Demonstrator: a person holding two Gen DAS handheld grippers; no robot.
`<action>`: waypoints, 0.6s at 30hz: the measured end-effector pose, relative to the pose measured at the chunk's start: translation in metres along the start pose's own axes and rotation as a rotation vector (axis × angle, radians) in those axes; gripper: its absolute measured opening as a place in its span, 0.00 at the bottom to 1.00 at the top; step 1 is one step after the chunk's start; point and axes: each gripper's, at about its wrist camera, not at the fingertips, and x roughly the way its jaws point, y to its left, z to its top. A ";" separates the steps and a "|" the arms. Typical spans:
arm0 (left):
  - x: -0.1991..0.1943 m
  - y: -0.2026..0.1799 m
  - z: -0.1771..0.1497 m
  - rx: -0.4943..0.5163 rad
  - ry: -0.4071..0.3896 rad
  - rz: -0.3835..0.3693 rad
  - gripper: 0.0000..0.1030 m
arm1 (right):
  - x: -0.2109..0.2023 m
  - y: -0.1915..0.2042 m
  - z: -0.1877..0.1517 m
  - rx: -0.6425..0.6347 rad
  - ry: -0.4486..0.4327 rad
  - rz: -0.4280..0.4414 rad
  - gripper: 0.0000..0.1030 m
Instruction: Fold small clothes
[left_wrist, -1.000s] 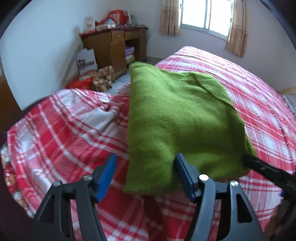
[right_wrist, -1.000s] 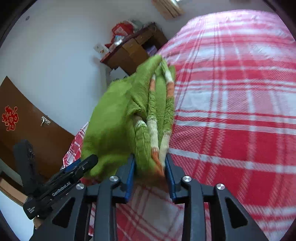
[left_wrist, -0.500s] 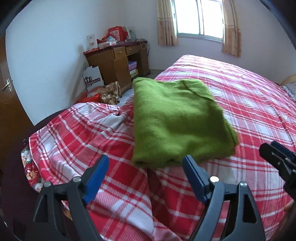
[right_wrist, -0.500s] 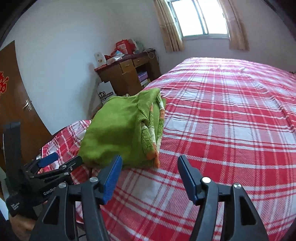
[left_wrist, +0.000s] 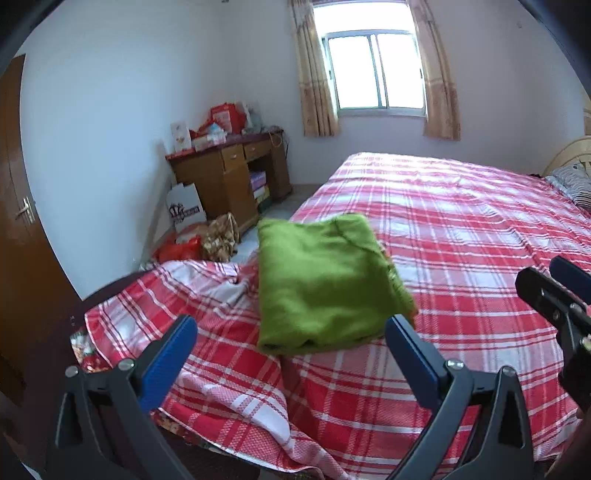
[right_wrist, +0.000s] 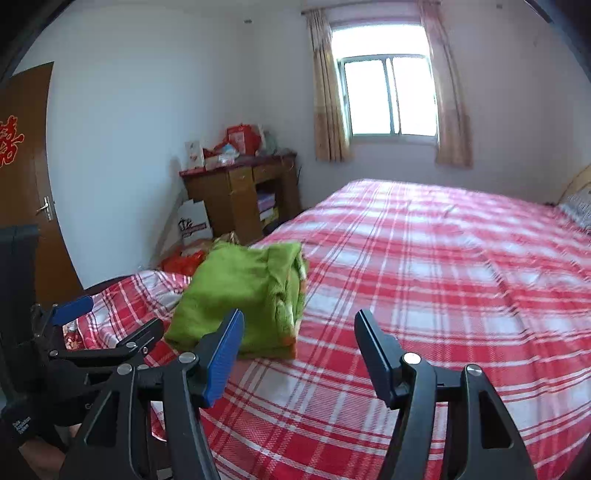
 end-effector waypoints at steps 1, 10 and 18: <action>-0.005 -0.002 0.002 -0.001 0.000 0.016 1.00 | -0.009 0.001 0.003 -0.006 -0.014 0.003 0.62; -0.056 0.008 0.022 -0.030 -0.079 -0.019 1.00 | -0.067 0.017 0.037 -0.023 -0.130 0.050 0.62; -0.087 0.020 0.032 -0.050 -0.159 -0.026 1.00 | -0.109 0.017 0.065 0.093 -0.202 0.147 0.73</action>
